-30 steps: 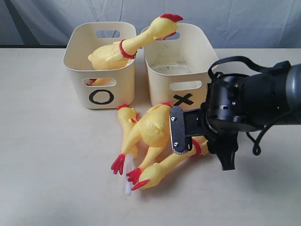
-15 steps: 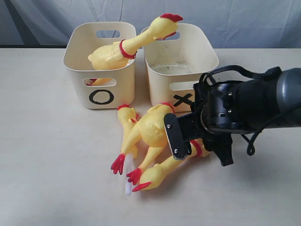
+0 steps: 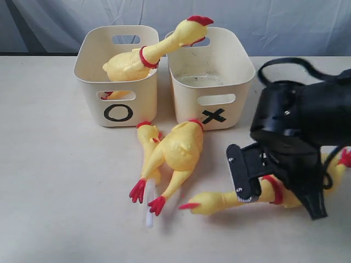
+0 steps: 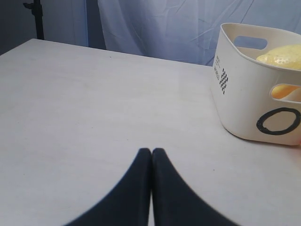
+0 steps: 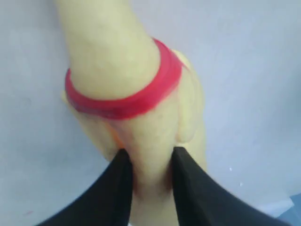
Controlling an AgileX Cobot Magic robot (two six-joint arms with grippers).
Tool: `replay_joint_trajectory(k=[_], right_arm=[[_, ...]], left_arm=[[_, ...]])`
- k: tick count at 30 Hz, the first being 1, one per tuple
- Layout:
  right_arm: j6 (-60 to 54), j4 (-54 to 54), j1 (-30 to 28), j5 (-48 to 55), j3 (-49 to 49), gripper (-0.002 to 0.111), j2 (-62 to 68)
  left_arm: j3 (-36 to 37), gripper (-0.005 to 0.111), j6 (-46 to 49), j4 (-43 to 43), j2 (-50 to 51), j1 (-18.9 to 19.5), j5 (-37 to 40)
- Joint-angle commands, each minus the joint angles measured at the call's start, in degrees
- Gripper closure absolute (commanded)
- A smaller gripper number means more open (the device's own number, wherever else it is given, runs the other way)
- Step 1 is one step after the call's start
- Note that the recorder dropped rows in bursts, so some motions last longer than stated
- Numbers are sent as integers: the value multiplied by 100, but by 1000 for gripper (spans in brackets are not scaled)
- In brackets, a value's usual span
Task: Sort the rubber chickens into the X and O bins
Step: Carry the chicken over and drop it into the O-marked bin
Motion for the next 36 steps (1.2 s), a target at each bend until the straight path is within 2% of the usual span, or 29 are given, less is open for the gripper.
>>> replay_joint_trajectory(k=[1, 4, 6, 9, 12, 15, 16, 18, 21, 26, 29, 36], right_arm=[[114, -382, -47, 590, -13, 109, -1117], [394, -827, -47, 654, -13, 109, -1915], [964, -1280, -47, 78, -13, 109, -2592], [2354, -1774, -47, -1712, -13, 109, -3373], [4140, -2934, -47, -4203, -13, 109, -3790], [5022, -3328, -57, -6032, -13, 109, -3524], [5087, -3317, -57, -6362, -26, 109, -3386], [5087, -2864, -57, -6835, -252, 109, -2886], [4665, -957, -57, -7783, -1204, 109, -1818], [3763, 1772, -57, -9215, -2015, 109, -531], [3763, 2295, -57, -9670, -2261, 109, 264], [3081, 3779, -57, -10015, -2857, 109, 1764]], left_arm=[[-43, 107, -5, 12, 21, -9, -47], [-43, 107, -5, 12, 21, -9, -47], [-43, 107, -5, 12, 21, -9, -47], [-43, 107, -5, 12, 21, -9, -47], [-43, 107, -5, 12, 21, -9, -47], [-43, 107, -5, 12, 21, -9, -47], [-43, 107, -5, 12, 21, -9, -47], [-43, 107, -5, 12, 21, -9, -47], [-43, 107, -5, 12, 21, -9, -47], [-43, 107, -5, 12, 21, -9, -47], [-43, 107, -5, 12, 21, -9, -47], [-43, 107, -5, 12, 21, -9, -47]])
